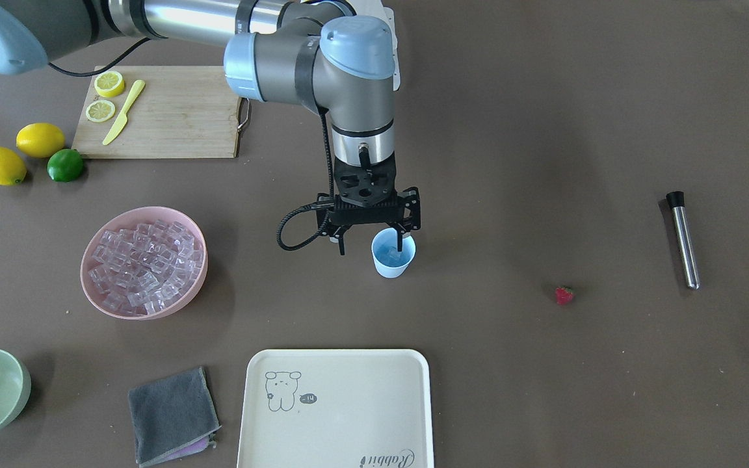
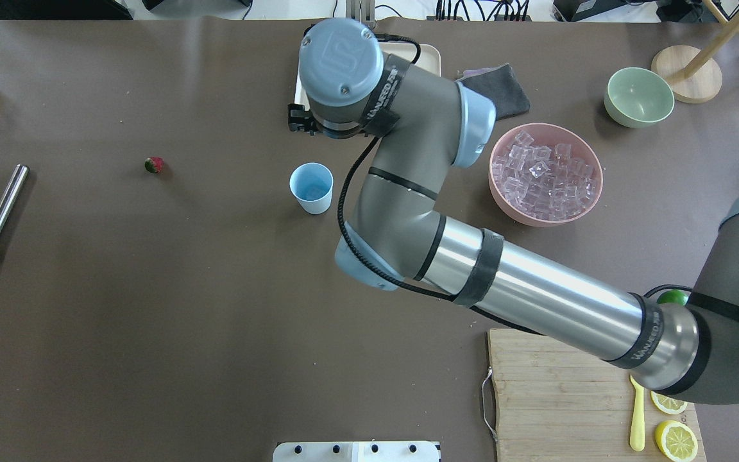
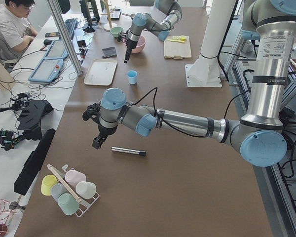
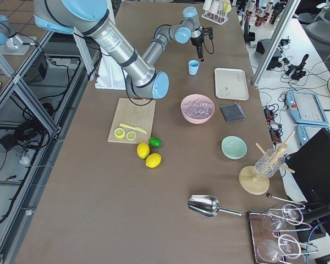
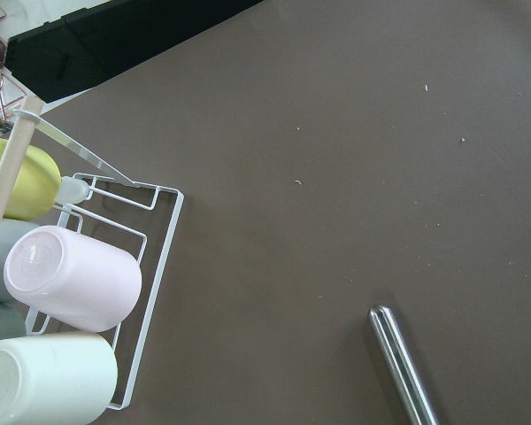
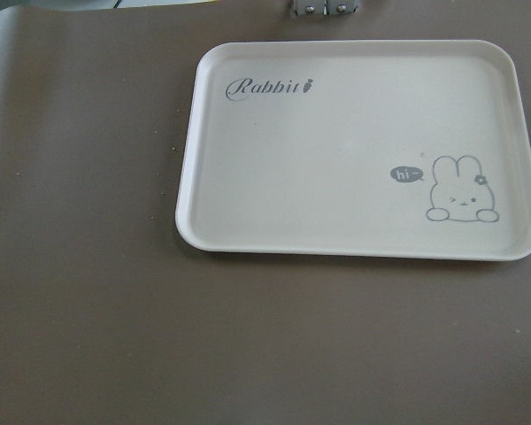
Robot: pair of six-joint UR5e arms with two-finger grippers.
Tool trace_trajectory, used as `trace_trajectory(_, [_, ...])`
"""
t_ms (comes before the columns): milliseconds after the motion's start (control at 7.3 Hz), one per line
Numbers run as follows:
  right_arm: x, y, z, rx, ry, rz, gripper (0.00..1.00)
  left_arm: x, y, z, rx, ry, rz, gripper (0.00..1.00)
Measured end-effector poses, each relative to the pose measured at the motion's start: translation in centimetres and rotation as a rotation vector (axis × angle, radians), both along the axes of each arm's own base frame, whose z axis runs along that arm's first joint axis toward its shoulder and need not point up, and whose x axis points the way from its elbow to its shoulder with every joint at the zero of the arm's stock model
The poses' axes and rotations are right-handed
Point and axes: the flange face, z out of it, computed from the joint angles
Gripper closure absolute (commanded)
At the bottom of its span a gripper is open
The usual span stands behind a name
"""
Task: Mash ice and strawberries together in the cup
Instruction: 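Move the right gripper back over the pink ice bowl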
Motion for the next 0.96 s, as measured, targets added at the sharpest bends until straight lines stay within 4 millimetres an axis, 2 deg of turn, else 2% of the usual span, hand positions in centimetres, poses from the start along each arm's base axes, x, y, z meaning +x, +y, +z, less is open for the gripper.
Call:
trace_trajectory(137, [5.1,-0.2,3.8,0.035,0.044,-0.058,0.1,0.0,0.0,0.0,-0.001,0.0,-0.001,0.03])
trace_trajectory(274, [8.9,0.2,8.2,0.071,0.094,-0.106,0.1,0.0,0.0,0.0,-0.001,0.001,-0.002,0.03])
trace_trajectory(411, [11.4,0.5,12.0,0.098,0.131,-0.137,0.1,0.0,0.0,0.0,-0.001,0.001,-0.002,0.03])
trace_trajectory(822, [14.1,-0.2,23.3,0.228,0.035,-0.173,0.1,0.0,-0.2,-0.2,0.006,0.002,-0.002,0.03])
trace_trajectory(959, [14.8,-0.8,25.6,0.253,0.024,-0.197,0.1,0.0,-0.3,-0.3,0.01,0.002,-0.002,0.03])
